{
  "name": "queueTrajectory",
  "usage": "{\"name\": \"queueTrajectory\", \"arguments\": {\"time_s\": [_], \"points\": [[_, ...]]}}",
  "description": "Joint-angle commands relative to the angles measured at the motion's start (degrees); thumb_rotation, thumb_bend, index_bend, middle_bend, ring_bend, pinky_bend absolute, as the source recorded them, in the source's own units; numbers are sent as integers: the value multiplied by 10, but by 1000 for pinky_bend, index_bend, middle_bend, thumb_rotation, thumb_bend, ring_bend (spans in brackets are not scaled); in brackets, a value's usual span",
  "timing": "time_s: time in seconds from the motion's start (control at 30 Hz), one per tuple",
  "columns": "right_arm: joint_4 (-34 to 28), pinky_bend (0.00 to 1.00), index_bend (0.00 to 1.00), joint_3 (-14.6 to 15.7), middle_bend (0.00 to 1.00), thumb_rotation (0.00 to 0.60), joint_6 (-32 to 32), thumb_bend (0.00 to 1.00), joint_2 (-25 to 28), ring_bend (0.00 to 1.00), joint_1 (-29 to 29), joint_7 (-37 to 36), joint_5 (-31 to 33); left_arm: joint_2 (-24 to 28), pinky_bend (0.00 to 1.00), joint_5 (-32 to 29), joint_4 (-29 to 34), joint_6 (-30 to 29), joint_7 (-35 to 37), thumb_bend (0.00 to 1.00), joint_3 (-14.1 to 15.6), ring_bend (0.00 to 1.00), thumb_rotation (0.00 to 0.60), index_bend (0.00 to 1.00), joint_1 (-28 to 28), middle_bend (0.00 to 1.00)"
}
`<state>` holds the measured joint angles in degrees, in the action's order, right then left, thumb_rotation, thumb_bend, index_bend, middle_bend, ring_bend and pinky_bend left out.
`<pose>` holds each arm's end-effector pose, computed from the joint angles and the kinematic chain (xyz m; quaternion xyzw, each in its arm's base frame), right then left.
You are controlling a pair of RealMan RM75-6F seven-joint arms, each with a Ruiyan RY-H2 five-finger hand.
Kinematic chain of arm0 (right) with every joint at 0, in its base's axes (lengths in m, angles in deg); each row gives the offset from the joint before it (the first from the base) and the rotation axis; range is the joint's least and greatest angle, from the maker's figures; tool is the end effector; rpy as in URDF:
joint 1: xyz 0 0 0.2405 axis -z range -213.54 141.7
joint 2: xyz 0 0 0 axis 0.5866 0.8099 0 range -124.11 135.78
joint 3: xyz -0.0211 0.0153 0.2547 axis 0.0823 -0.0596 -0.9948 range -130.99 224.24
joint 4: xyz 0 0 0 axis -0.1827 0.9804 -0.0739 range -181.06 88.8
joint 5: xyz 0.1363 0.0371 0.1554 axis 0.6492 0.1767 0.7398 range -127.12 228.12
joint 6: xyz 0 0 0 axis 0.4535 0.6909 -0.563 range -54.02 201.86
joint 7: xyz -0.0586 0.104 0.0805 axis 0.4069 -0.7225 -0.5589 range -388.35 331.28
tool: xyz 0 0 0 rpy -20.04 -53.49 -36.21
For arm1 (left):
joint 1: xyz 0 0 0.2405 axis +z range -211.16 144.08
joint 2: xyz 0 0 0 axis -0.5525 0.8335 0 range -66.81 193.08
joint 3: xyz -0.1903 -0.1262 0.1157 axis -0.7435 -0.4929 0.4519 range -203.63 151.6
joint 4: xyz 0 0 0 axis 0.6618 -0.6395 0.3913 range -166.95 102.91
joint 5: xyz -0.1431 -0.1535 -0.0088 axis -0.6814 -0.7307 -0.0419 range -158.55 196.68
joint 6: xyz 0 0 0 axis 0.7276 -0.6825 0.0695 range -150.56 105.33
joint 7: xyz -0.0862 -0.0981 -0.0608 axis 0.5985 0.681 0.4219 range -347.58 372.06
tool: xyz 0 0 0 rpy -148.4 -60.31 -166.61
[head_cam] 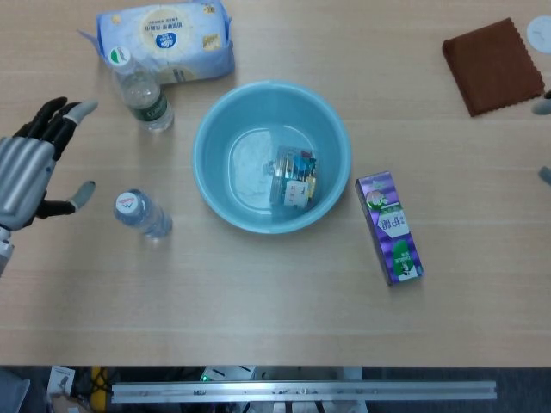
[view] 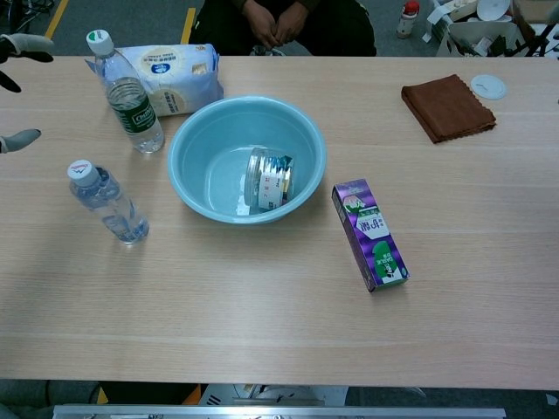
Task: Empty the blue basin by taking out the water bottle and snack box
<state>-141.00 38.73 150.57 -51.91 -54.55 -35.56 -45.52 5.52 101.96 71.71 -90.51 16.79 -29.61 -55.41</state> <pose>-0.2333 -0.2592 0.1724 0.6922 -0.2995 0.4666 0.4620 -0.2339 0.2538 0.1400 -0.6696 -0.4322 -0.4108 0.4428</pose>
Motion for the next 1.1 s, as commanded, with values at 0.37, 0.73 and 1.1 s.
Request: {"name": "queueTrajectory", "arguments": {"time_s": [0.37, 0.73, 1.1], "points": [[-61, 396, 344, -49, 335, 600, -251, 34, -61, 317, -219, 82, 6, 19, 245, 35, 13, -74, -52, 314, 33, 53, 600, 33, 61, 115], [-7, 396, 344, -72, 335, 600, -372, 0, -175, 307, -340, 263, 107, 45, 245, 44, 16, -98, -9, 314, 45, 53, 600, 33, 89, 107], [74, 396, 324, -26, 335, 600, -387, 0, -255, 294, -374, 382, 158, 60, 245, 49, 12, -111, 25, 314, 49, 53, 600, 33, 107, 100]]}}
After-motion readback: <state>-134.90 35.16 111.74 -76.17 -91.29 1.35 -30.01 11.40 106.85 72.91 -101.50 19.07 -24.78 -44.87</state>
